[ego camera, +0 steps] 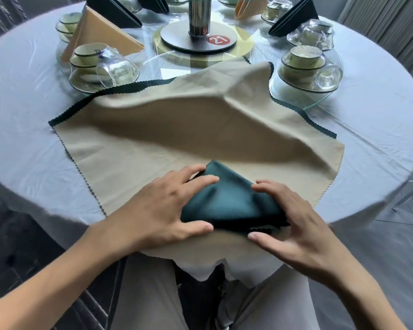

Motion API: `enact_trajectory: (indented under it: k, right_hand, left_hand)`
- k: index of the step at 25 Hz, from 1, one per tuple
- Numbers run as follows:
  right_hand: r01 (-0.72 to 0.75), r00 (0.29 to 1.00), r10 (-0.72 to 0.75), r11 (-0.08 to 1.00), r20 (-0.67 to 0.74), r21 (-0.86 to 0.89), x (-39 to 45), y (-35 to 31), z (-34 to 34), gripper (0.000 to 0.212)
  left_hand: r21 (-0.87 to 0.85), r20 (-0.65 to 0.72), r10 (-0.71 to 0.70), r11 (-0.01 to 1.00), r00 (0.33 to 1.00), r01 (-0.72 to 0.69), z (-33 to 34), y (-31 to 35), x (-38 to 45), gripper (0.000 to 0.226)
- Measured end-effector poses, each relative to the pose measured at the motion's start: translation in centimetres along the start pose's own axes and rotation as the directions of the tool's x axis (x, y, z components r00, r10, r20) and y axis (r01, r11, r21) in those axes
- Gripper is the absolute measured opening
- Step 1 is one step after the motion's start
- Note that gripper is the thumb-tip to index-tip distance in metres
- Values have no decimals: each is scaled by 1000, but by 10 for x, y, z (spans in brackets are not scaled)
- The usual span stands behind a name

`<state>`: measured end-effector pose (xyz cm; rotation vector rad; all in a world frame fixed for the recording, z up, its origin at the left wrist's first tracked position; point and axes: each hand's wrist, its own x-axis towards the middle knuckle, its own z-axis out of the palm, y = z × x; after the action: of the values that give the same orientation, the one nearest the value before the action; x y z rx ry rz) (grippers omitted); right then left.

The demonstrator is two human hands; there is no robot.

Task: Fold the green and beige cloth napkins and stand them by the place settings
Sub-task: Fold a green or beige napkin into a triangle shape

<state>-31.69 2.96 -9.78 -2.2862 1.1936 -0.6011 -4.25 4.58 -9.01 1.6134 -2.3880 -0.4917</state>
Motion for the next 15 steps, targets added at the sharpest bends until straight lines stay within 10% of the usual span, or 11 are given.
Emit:
enact_trajectory:
  k: [11, 15]
  right_hand:
    - [6, 961, 32, 991, -276, 137, 4, 7, 14, 32]
    - [-33, 968, 7, 994, -250, -101, 1, 11, 16, 28]
  left_hand:
    - [217, -112, 155, 968, 981, -128, 14, -33, -24, 56]
    - [317, -117, 135, 944, 984, -92, 20, -32, -28, 57]
